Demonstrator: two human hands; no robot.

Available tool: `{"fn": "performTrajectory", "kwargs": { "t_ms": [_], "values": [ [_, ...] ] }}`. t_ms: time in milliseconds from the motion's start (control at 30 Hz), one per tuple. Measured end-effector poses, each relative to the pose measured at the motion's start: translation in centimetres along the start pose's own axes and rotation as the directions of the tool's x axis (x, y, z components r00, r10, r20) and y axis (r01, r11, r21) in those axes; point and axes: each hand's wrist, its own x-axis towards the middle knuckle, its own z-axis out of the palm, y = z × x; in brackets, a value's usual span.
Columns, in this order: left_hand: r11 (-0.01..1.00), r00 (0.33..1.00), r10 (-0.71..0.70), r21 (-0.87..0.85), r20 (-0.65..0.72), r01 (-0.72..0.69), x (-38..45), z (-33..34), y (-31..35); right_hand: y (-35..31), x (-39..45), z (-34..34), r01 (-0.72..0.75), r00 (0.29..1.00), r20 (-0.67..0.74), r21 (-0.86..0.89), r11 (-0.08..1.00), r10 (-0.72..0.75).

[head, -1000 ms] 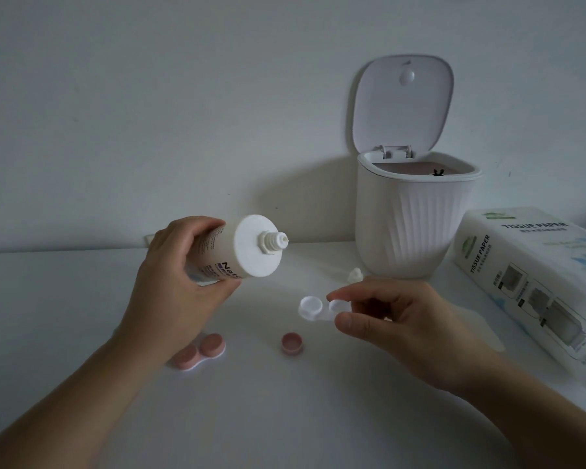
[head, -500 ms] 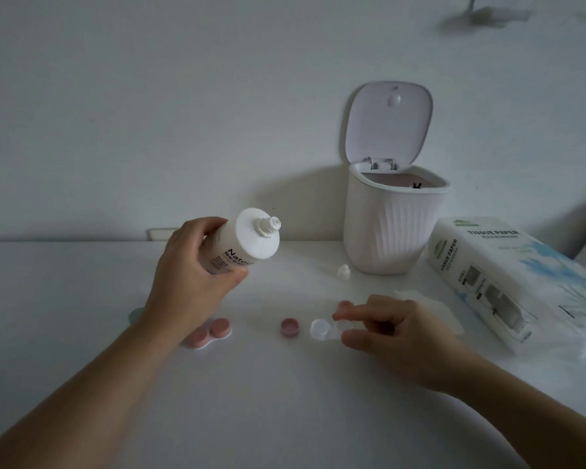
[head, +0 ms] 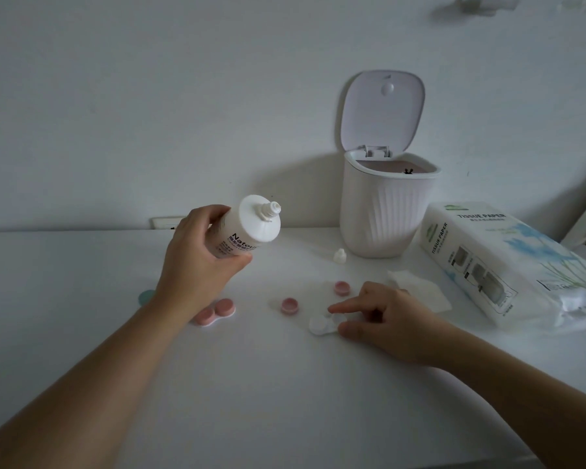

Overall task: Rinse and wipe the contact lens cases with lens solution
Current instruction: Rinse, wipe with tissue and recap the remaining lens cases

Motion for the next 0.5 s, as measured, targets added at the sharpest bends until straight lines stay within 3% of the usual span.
{"fn": "performTrajectory", "kwargs": {
  "t_ms": [233, 500],
  "values": [
    [1.000, 1.000, 0.016, 0.003, -0.010, -0.016, 0.2, -0.1, -0.2, 0.1, -1.3, 0.1, -0.044, 0.988, -0.144, 0.071, 0.997, 0.054],
    [1.000, 1.000, 0.022, -0.007, -0.001, -0.022, 0.0, 0.0, -0.2, -0.8, -1.6, 1.1, -0.012, 0.993, -0.114, -0.039, 0.999, 0.008]
  ]
}}
